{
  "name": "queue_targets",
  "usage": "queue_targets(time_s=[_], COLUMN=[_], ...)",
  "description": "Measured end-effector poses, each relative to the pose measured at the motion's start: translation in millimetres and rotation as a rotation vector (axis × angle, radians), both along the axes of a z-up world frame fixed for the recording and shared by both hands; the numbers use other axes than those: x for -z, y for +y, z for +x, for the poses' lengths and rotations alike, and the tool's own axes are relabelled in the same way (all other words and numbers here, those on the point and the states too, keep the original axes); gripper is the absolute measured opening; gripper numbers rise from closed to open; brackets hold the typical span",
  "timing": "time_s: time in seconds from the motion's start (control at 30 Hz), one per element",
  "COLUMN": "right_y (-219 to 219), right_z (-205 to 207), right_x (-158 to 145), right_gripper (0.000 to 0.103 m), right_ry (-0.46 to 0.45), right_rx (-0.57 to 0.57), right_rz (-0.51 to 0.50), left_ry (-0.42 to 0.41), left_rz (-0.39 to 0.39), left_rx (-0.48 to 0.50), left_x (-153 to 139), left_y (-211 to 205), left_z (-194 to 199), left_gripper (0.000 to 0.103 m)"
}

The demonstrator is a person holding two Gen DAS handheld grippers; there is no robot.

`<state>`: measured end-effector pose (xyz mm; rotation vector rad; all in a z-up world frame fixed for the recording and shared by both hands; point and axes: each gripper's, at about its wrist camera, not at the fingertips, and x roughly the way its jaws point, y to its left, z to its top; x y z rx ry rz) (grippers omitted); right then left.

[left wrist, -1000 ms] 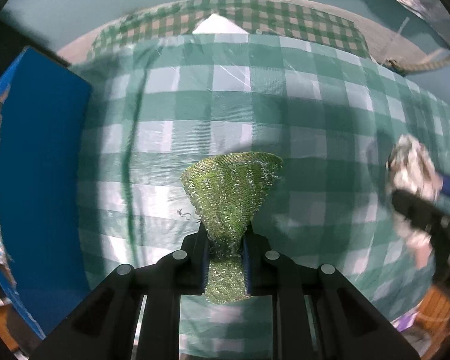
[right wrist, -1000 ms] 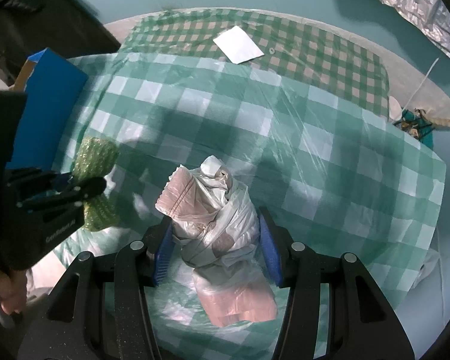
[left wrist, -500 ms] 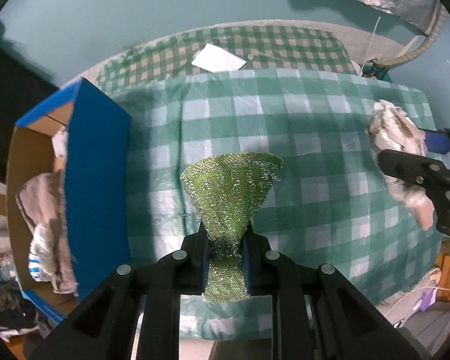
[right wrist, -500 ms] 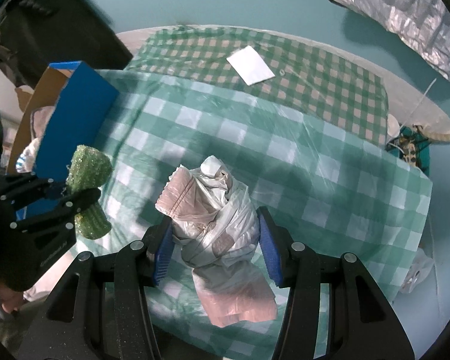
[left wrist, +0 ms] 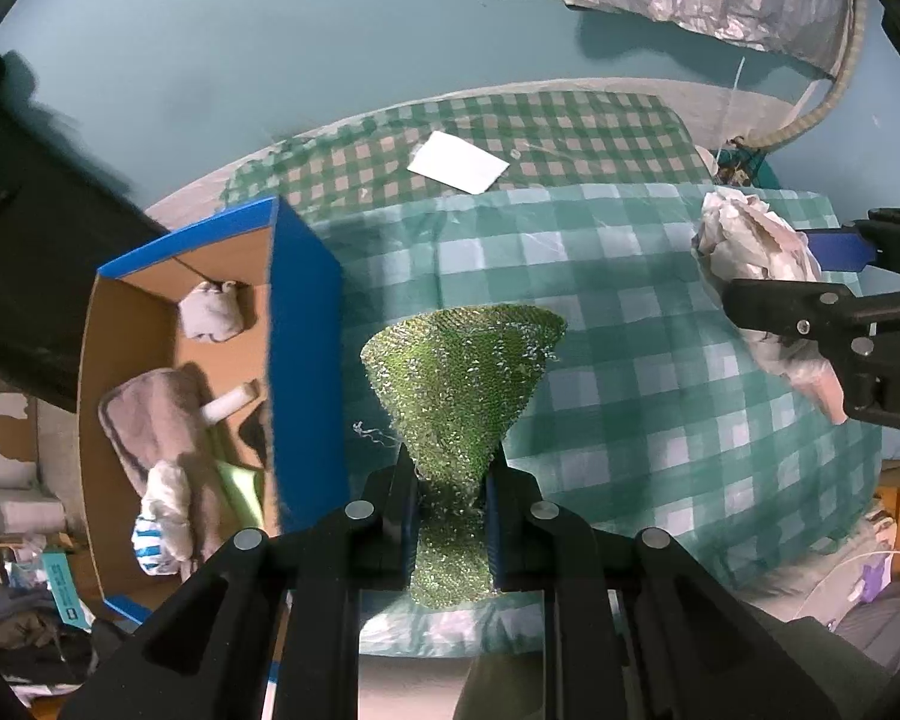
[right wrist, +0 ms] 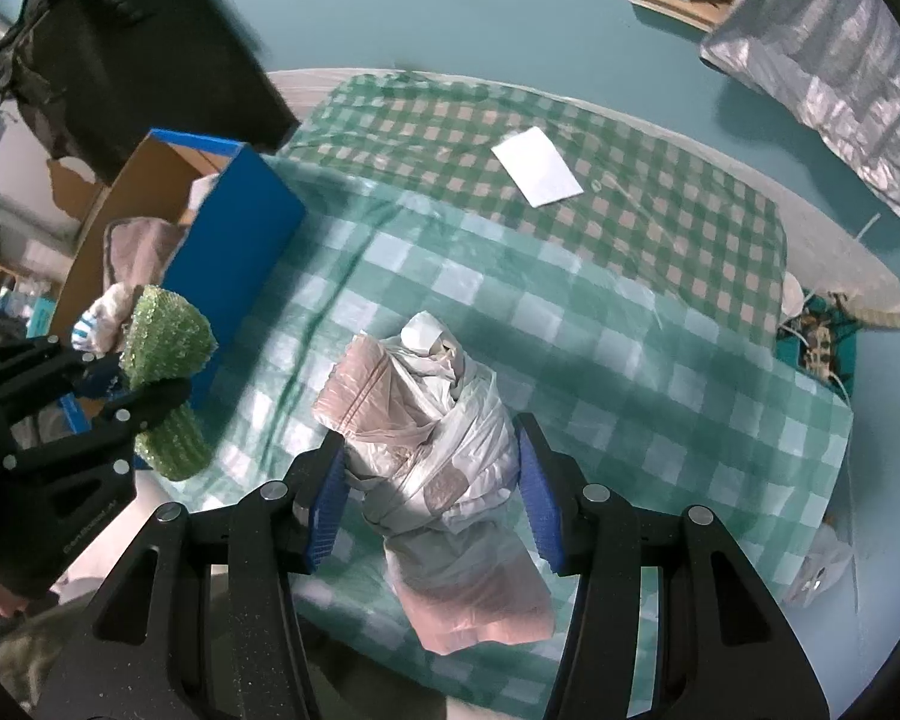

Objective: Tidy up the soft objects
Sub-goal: 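Carry the mesh pad and bundle over the box with both tools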

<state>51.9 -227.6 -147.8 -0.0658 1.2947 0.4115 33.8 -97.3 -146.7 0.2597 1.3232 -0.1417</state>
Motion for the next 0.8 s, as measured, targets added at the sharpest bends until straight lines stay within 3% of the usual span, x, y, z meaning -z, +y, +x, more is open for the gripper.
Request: queue_targets(time_s=[0.8], right_y=[102.7], right_z=[3.9], right_x=[-40.1], right_gripper=[0.052], right_ry=[-0.051], right_rx=[-0.170], right_rz=[0.026], left_ry=[-0.010], left_rz=[-0.017], left_rx=[-0.180], left_x=[-26.1], left_y=[95.5], left_z=[-18.3], left_gripper=[0.018])
